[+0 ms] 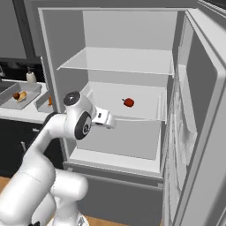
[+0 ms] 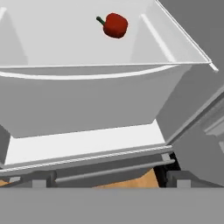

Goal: Place one bell pepper and one chicken drumstick in each tupperware on the nearby counter, to pack two identical lunches.

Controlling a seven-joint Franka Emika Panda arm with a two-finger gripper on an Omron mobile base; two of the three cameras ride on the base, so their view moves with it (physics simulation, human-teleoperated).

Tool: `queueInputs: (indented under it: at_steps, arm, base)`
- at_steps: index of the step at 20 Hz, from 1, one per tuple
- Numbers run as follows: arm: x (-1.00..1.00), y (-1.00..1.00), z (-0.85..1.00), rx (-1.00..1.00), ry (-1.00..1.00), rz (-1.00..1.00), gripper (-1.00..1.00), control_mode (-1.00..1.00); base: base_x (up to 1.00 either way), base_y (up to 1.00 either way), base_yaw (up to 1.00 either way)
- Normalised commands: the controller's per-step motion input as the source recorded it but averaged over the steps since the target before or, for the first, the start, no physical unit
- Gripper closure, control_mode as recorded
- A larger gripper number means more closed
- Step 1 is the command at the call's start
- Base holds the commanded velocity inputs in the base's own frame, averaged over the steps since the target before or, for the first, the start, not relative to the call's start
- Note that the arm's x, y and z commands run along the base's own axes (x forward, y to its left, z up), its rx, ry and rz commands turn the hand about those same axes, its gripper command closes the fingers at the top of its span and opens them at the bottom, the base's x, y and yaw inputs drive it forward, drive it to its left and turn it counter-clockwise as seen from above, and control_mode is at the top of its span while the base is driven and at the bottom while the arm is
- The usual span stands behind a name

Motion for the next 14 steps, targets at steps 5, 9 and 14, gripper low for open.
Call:
queueInputs:
  at_steps: [5,9,14]
  arm:
    - [0.4,-0.32,0.0,0.13,0.0,-0.07,-1.0,-1.0]
    - [0.27,0.0,-0.03,0.01,-0.07,0.0,-1.0,-1.0]
    - [0.26,0.0,-0.09,0.0,-0.11,0.0,-1.0,-1.0]
  base:
    - [0.0,0.0,0.0]
    - [0.0,0.0,0.0]
    - [0.0,0.0,0.0]
